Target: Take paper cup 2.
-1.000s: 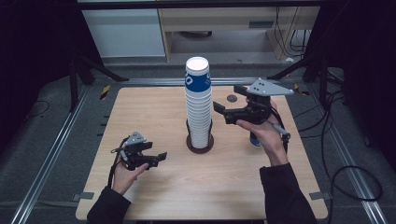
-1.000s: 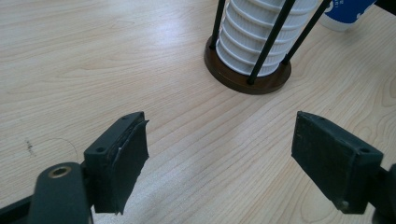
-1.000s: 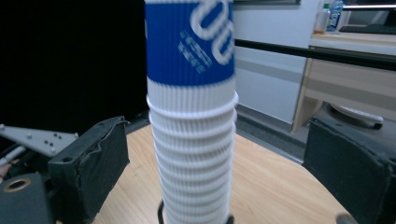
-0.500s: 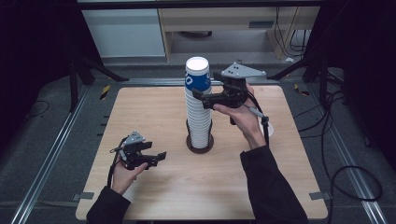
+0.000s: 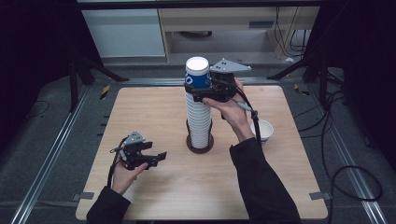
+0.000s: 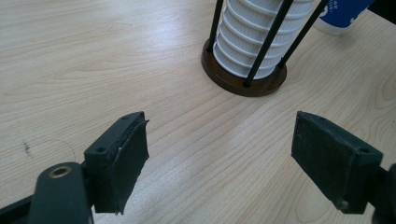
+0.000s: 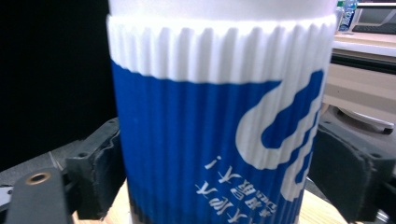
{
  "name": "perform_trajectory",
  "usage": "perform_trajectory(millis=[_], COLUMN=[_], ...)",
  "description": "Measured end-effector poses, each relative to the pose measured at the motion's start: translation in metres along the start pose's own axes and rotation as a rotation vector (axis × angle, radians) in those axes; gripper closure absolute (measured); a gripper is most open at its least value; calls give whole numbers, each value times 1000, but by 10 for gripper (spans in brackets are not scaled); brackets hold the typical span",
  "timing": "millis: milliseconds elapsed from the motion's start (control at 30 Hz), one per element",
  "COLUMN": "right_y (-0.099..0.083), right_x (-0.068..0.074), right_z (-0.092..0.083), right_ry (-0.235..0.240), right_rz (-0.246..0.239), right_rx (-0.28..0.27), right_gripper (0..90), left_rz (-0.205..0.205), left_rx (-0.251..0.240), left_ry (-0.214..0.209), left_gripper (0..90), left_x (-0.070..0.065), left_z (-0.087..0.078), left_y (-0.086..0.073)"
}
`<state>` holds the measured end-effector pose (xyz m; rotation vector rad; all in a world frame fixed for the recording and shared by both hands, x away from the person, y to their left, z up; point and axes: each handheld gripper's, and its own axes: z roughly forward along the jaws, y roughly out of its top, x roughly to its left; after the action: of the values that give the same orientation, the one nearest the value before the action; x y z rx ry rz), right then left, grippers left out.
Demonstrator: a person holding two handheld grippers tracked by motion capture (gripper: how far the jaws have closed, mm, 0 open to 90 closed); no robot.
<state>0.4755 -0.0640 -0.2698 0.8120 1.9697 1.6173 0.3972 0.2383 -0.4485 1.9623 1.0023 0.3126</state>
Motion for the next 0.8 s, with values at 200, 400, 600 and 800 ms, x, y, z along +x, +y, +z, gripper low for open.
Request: perform_trajectory(millis=[200, 400, 600, 800], right_y=[-2, 1, 16, 27], right_x=[3, 4, 6, 7], right_z=[3, 1, -5, -10], right_ry=[-2, -6, -8, -8], right_rz=[-16, -23, -44, -58], right_rx=[12, 3, -21, -40], right_gripper=[187, 196, 206, 212], left_rz=[-5, -2, -8, -2], left_rx=[-8, -4, -3, -1], left_ry=[3, 2, 1, 1], left_gripper=[181, 180, 181, 184], left_x=[1, 0, 1, 0], left_z=[-2, -1, -1, -2], left_y=[1, 0, 0, 0])
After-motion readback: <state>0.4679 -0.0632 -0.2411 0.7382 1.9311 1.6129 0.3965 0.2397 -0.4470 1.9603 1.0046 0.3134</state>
